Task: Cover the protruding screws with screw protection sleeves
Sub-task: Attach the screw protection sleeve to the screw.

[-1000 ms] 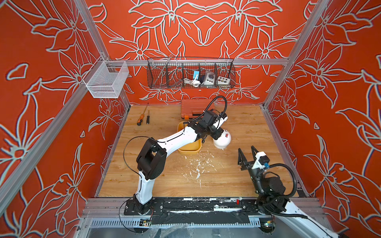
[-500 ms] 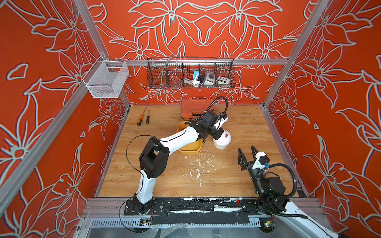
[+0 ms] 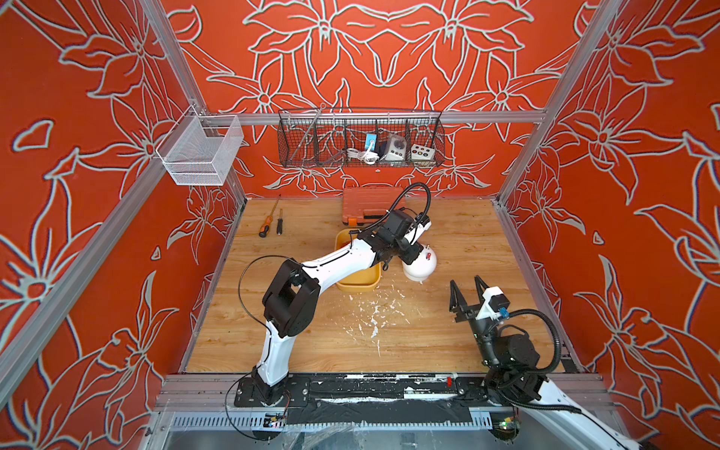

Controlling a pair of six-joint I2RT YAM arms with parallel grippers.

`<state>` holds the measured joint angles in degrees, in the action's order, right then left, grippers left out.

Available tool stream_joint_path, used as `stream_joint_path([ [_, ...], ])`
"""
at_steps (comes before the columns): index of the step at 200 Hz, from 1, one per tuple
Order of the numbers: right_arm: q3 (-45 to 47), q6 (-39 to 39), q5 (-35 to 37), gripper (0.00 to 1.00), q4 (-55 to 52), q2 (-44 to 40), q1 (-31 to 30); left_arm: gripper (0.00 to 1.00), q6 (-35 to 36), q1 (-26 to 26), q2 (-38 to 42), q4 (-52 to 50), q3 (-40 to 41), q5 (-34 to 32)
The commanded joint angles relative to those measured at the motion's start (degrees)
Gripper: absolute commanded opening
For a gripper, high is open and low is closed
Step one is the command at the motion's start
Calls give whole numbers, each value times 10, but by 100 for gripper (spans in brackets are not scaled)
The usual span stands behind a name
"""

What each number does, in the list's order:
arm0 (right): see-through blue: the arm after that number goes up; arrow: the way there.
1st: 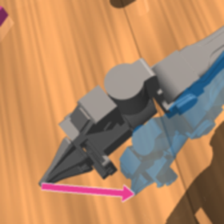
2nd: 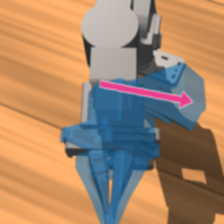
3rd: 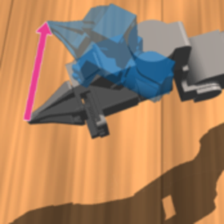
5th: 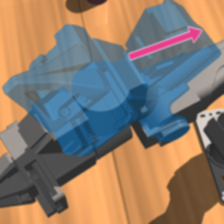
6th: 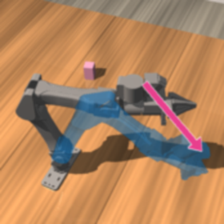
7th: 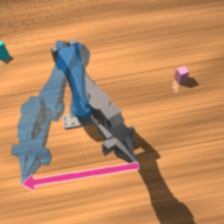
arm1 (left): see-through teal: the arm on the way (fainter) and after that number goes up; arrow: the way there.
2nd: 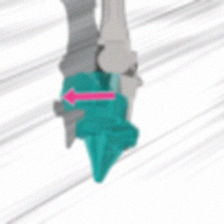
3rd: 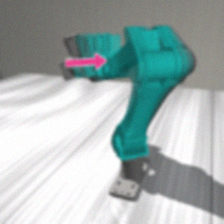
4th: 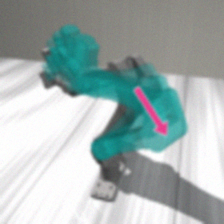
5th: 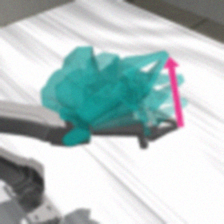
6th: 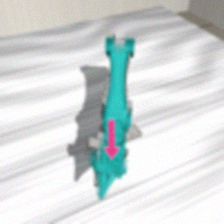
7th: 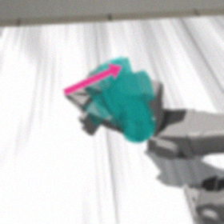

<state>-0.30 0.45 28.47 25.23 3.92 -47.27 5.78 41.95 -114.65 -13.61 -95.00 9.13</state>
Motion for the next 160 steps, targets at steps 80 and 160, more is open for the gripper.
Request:
stream_joint_path([
  [80,3,-7,3,72,0,-6,4,0,5,1,20,-13,22,5],
  [160,2,-6,2,73,-1,-8,4,0,2,1,19,-12,23,12],
])
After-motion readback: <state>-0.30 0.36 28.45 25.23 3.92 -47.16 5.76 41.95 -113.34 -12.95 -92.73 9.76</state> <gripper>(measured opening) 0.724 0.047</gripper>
